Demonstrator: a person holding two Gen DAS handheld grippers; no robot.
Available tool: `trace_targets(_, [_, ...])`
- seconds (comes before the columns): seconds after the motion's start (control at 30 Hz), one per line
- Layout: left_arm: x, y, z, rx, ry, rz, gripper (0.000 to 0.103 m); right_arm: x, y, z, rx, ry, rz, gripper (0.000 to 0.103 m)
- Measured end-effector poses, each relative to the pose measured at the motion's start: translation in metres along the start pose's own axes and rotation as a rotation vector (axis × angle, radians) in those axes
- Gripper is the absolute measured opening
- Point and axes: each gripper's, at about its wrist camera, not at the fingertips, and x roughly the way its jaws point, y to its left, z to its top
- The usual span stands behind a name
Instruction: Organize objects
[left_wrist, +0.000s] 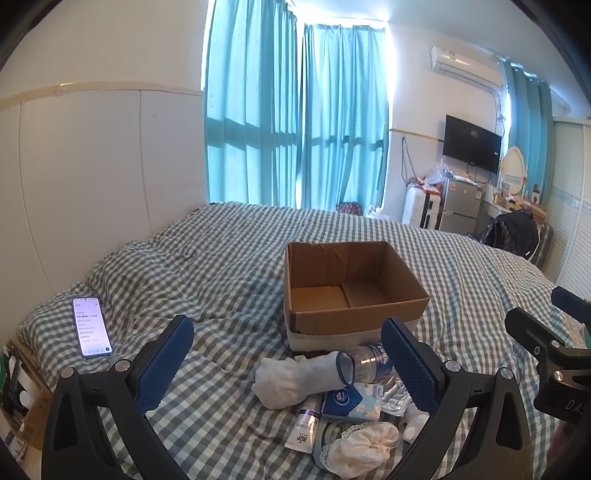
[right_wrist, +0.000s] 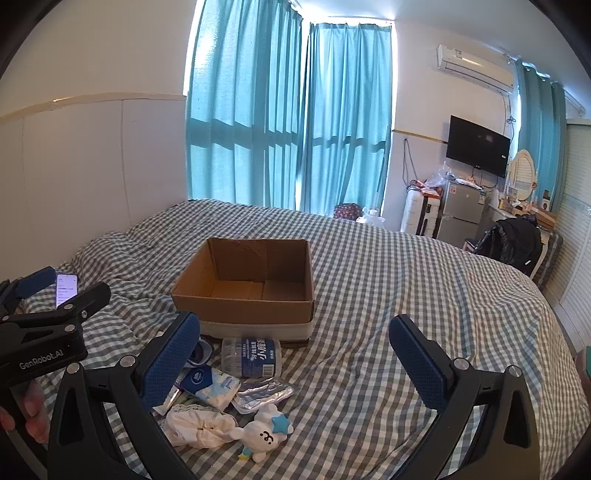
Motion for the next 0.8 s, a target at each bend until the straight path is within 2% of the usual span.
trace_targets(0.1, [-0.004, -0.001, -0.001, 0.010, -0.010, -0.005, 0.103, 0.002, -0.002, -0.001, 0.014, 0.017, 0.003, 0.103])
trace_targets(0.47, [-0.005, 0.005, -0.003, 0.010, -0.015, -0.010, 0.103, -0.007, 0.007, 0.002, -0.012, -0.011, -0.003, 0.103])
trace_targets(0.8, [0.004, -0.001, -0.008, 0.016, 0.019, -0.002, 0.103, -0.004, -0.007, 0.000, 0.022, -0.016, -0.018, 0.103])
